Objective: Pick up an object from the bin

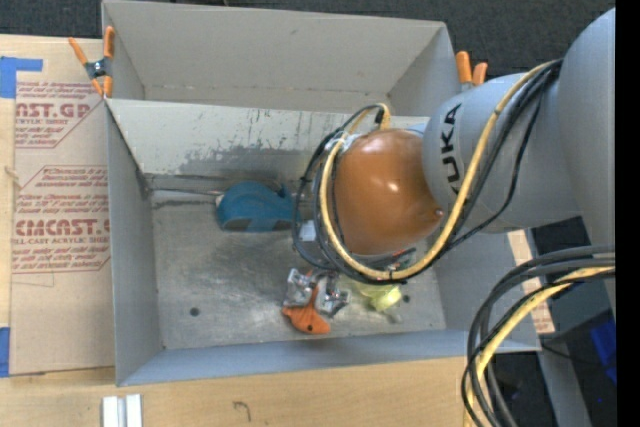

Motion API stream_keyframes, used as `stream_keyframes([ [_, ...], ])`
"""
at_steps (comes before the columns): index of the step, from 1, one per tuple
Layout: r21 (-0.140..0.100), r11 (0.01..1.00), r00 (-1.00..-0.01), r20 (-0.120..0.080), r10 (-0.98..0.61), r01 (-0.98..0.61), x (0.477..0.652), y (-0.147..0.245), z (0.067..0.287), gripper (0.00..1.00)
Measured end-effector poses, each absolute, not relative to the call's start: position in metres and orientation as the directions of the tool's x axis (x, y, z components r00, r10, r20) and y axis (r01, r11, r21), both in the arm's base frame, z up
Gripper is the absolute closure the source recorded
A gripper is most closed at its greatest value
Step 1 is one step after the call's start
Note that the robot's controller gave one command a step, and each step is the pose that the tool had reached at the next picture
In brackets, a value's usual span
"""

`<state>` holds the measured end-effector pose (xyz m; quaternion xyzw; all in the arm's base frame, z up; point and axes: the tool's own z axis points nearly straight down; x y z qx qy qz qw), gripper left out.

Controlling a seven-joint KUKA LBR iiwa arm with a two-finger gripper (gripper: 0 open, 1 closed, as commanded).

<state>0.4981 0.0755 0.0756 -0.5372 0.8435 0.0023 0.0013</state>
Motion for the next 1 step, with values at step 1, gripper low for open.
stream_keyframes([
  [1,0.001,0.424,-0.424,-0.004,-0.906,-0.906,0.5019,0.0589,0.0765,1.00],
])
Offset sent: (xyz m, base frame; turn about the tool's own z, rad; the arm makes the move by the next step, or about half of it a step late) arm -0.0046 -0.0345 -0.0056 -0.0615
